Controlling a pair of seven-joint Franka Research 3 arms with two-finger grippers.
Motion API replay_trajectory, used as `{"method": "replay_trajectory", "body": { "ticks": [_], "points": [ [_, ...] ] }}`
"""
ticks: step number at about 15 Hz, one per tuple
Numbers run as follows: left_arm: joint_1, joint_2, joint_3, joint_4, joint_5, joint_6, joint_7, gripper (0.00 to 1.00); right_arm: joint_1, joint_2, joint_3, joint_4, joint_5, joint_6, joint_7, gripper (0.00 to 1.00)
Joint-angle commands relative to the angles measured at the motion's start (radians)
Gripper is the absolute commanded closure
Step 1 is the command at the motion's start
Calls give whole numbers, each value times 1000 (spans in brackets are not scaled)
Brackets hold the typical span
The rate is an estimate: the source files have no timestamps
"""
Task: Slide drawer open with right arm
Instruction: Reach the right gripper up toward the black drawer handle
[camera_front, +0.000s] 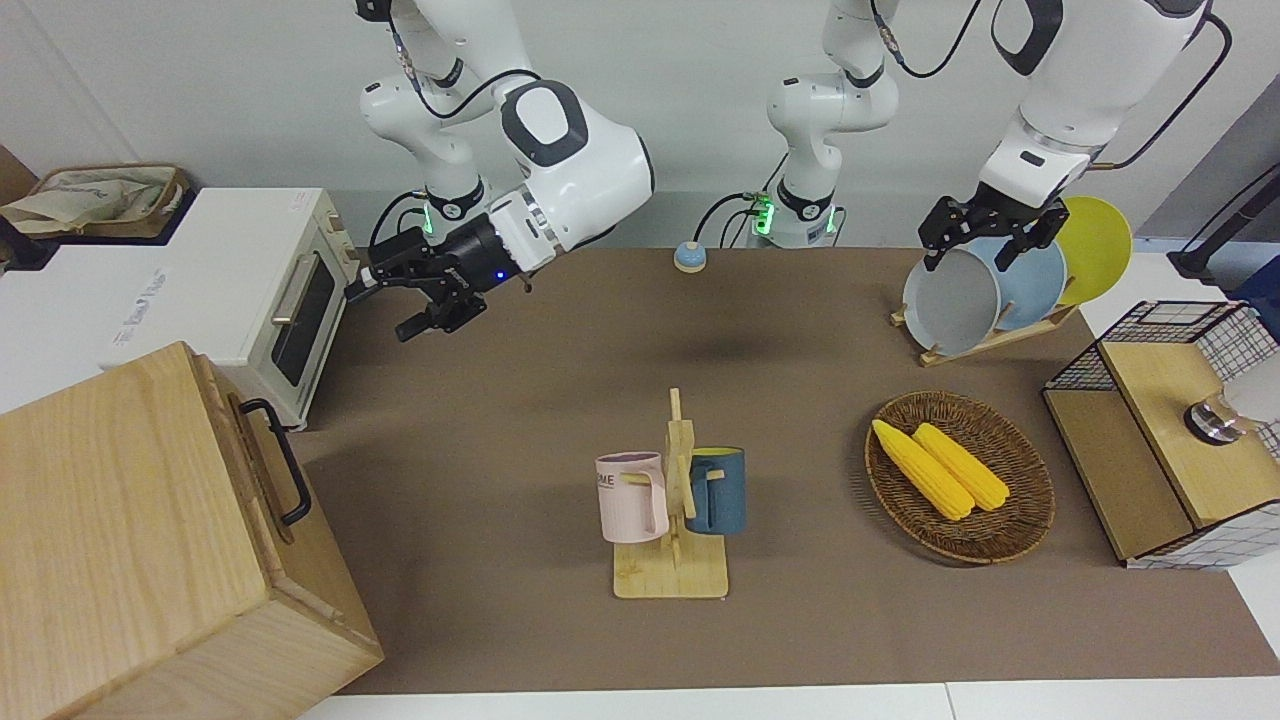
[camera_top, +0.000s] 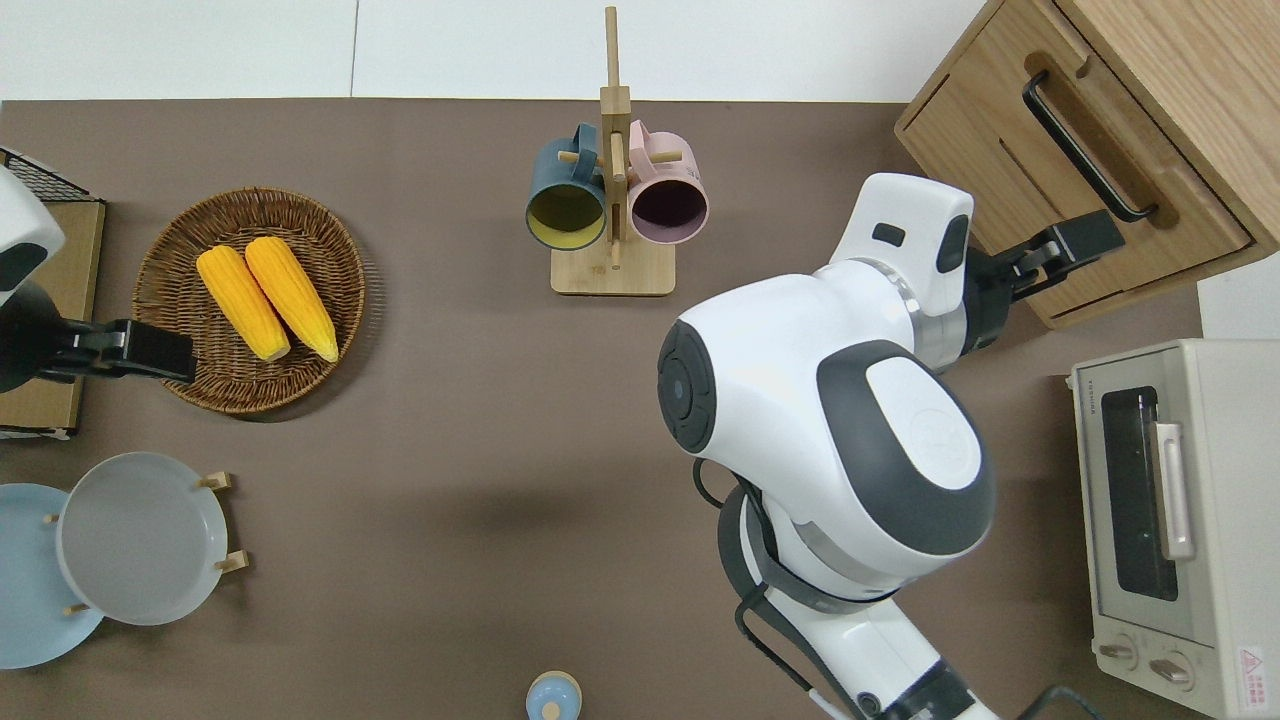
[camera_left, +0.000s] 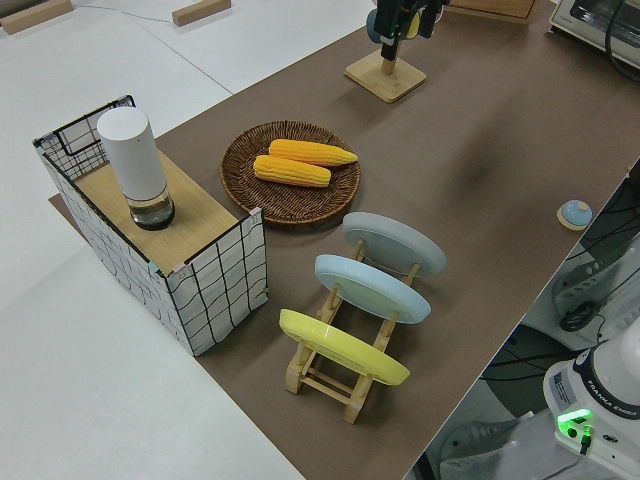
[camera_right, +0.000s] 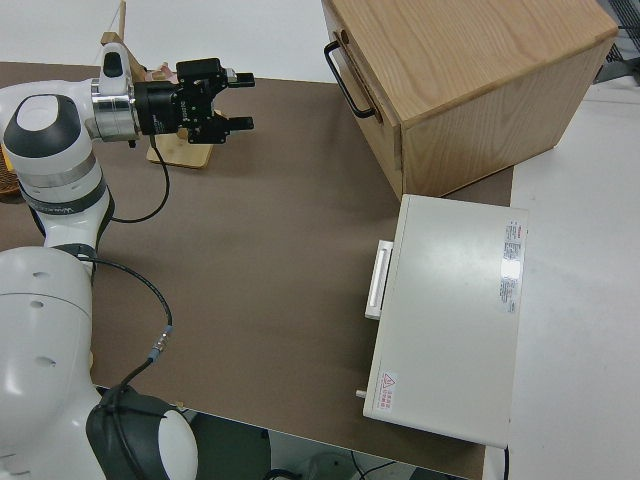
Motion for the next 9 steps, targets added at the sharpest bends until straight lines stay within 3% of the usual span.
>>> {"method": "replay_trajectory", "body": {
  "ticks": [1, 5, 9],
  "points": [
    [5, 11, -7, 26, 17, -20, 9, 7, -42, 35, 3, -20, -110, 91, 46, 19],
    [5, 11, -7, 24, 17, -20, 9, 7, -91, 83, 1, -20, -211, 166, 105, 19],
    [5, 11, -7, 24, 17, -20, 9, 7, -119, 141, -12, -19, -295, 195, 197, 19]
  ]
}}
